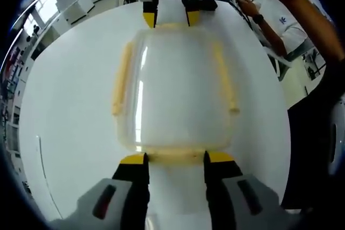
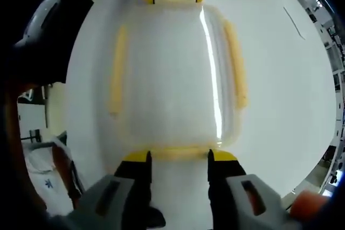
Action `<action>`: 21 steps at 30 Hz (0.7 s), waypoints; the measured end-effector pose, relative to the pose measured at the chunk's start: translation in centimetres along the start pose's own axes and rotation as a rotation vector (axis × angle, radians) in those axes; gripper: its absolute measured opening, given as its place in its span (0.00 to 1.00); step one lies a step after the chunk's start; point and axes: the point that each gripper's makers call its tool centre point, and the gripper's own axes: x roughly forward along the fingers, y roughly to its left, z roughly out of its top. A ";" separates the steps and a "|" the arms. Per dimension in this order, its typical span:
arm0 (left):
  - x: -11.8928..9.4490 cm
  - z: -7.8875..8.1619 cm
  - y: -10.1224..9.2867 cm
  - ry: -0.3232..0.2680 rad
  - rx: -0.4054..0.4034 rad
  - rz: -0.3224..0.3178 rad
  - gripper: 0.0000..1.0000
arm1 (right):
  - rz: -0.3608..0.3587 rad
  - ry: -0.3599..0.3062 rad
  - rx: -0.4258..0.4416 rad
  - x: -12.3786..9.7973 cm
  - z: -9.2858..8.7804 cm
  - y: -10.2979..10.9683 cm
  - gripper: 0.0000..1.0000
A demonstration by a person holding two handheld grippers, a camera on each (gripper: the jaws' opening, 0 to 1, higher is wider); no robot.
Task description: Snap each plastic latch of the storage box into its locked position after aligning the lid with the box until every specified latch is closed and the lid sits flush.
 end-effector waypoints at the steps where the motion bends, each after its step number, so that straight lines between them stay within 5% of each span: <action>1: 0.0 0.0 0.0 0.004 0.000 0.000 0.37 | 0.000 0.000 0.006 0.0 0.0 0.0 0.38; 21: -0.1 -0.3 0.0 0.007 -0.014 0.008 0.37 | -0.003 -0.080 0.017 0.1 0.4 0.1 0.38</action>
